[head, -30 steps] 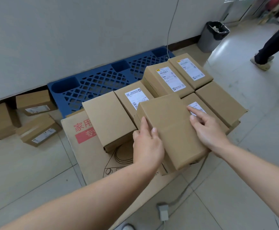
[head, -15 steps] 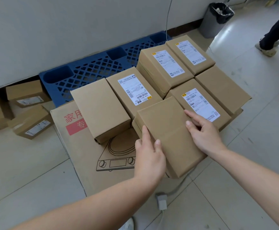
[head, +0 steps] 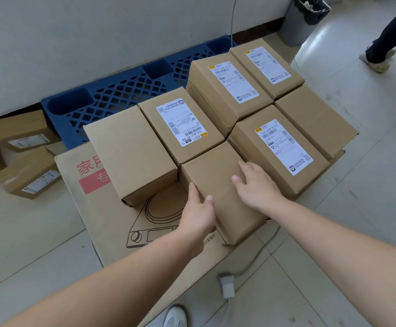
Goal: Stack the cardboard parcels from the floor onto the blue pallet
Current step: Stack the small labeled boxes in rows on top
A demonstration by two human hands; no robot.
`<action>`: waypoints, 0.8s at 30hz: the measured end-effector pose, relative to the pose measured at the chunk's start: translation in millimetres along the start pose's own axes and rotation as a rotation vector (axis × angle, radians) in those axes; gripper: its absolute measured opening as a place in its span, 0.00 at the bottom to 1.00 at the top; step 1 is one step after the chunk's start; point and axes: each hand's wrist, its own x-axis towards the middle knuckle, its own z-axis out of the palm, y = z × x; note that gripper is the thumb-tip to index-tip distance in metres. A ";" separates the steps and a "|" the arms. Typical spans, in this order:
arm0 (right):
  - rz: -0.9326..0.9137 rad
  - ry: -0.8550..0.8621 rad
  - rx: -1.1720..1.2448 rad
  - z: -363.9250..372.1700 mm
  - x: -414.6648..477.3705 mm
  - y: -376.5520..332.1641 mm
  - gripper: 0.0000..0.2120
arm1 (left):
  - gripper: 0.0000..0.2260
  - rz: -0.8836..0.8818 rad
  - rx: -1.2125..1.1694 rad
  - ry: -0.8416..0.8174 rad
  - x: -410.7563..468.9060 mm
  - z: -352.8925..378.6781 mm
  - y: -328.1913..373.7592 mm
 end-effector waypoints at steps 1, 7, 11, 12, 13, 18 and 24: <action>-0.002 0.008 -0.015 1.4 0.7 -1.1 0.27 | 0.17 -0.010 -0.012 -0.011 2.2 -1.1 -1.2; -0.015 0.107 -0.101 3.6 -1.9 -3.6 0.26 | 0.19 -0.033 0.039 -0.038 10.3 -8.1 -2.2; 0.003 0.158 -0.086 1.6 -3.0 -9.2 0.24 | 0.15 -0.043 0.065 -0.051 8.7 -15.3 7.8; 0.003 0.172 -0.072 0.6 -3.1 -11.7 0.23 | 0.15 -0.045 0.071 -0.047 8.8 -18.0 10.6; -0.003 0.190 -0.055 -0.5 -3.0 -16.0 0.23 | 0.14 -0.047 0.078 -0.042 8.4 -22.4 13.8; -0.073 0.310 0.048 -7.0 -4.1 -52.1 0.21 | 0.18 0.017 0.095 -0.050 2.5 -44.8 39.1; -0.160 0.399 0.188 -4.0 -3.4 -135.3 0.19 | 0.12 0.203 0.000 -0.004 -12.2 -107.2 86.8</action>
